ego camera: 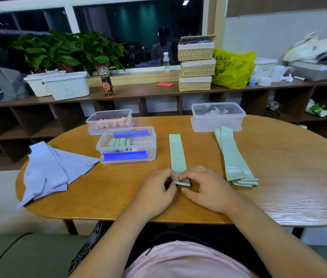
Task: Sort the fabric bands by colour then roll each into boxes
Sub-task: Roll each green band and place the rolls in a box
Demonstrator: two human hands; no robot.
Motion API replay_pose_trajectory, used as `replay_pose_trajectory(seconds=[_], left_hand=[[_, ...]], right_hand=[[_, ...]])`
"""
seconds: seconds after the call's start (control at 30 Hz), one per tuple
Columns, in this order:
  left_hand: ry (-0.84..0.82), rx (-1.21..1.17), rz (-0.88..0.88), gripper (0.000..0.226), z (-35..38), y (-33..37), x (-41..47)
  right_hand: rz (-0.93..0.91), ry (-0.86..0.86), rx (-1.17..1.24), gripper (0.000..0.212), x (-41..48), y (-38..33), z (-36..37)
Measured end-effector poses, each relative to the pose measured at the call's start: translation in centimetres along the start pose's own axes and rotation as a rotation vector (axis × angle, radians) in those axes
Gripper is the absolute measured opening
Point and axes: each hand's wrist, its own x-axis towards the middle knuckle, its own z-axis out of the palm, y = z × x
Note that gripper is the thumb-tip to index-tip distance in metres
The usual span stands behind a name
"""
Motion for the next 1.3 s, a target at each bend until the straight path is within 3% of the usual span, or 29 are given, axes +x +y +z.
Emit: replay_pose_trajectory(seconds=[0.23, 0.33, 0.5, 0.67, 0.83, 1.1, 1.3], left_hand=[[0.055, -0.069, -0.027, 0.017, -0.1, -0.9, -0.3], [0.085, -0.024, -0.019, 0.018, 0.3, -0.9, -0.2], [0.092, 0.114, 0.144, 0.023, 0.6, -1.1, -0.4], [0.088, 0.181, 0.137, 0.022, 0.7, -1.2, -0.3], [0.072, 0.187, 0.108, 0.027, 0.5, -0.8, -0.4], [-0.003, 0.107, 0.006, 0.047, 0.1, -0.8, -0.2], [-0.053, 0.151, -0.01, 0.05, 0.3, -0.6, 0.0]], right_hand=[[0.04, 0.034, -0.005, 0.028, 0.0, 0.0, 0.2], [0.06, 0.075, 0.027, 0.022, -0.1, 0.0, 0.2], [0.067, 0.088, 0.04, 0.012, 0.1, 0.0, 0.3], [0.055, 0.112, 0.034, 0.007, 0.2, 0.2, 0.5], [0.055, 0.117, 0.039, 0.013, 0.1, 0.3, 0.5], [0.051, 0.012, -0.074, 0.053, 0.4, 0.2, 0.3], [0.043, -0.021, -0.132, 0.053, 0.3, -0.1, 0.3]])
